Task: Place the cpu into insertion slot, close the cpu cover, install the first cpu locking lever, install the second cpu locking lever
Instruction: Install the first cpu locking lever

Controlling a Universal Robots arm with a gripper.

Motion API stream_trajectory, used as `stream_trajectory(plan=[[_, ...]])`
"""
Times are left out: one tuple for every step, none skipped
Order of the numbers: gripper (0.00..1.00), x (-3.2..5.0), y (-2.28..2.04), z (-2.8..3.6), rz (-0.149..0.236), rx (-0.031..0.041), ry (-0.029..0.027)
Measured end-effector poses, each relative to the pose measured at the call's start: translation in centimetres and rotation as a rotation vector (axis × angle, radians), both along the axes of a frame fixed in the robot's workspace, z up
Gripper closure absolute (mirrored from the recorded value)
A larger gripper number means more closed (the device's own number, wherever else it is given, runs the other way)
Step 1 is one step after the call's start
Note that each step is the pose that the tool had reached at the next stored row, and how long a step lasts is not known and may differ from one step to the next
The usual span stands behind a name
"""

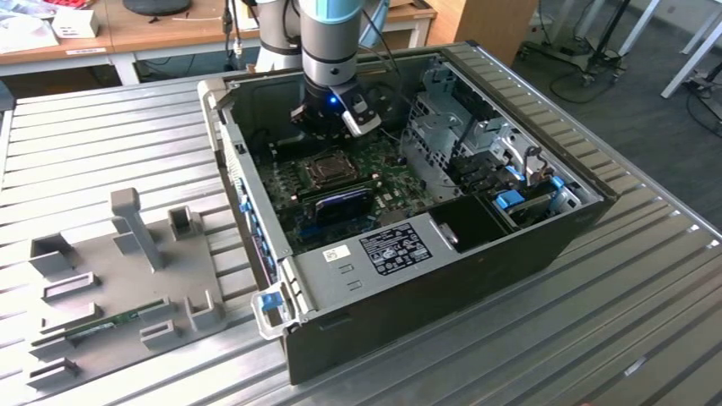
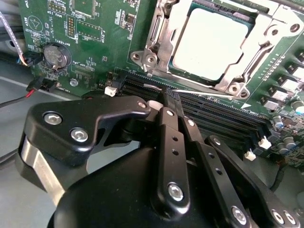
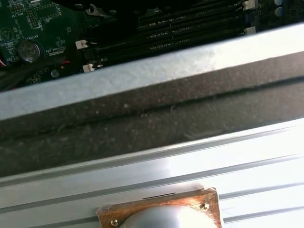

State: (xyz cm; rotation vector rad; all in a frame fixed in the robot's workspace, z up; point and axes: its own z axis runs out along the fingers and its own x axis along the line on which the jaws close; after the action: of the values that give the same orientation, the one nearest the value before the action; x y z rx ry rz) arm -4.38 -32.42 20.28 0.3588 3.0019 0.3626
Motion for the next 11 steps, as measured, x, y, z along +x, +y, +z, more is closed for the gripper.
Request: stream_trajectory(plan=[[0.90, 0.00, 0.00, 0.00, -0.002, 0.0000, 0.0000], [0.90, -0.01, 0.00, 0.00, -0.006, 0.0000, 0.0000], [0.90, -0.01, -0.01, 0.01, -0.012, -0.0002, 0.0001], [0.90, -0.01, -0.01, 0.01, -0.017, -0.0003, 0.0002], [0.90, -0.01, -0.01, 0.01, -0.021, -0.0003, 0.0002], [0.90, -0.01, 0.01, 0.02, -0.025, -0.0004, 0.0001], [0.90, -0.01, 0.04, 0.02, -0.027, -0.0004, -0.0003], [0.90, -0.01, 0.06, 0.02, -0.029, -0.0003, -0.0008], [0.90, -0.01, 0.07, 0.01, -0.030, -0.0002, -0.0015], [0.90, -0.02, 0.08, 0.01, -0.030, -0.0001, -0.0021], [0.90, -0.05, 0.08, 0.01, -0.030, -0.0001, -0.0029]])
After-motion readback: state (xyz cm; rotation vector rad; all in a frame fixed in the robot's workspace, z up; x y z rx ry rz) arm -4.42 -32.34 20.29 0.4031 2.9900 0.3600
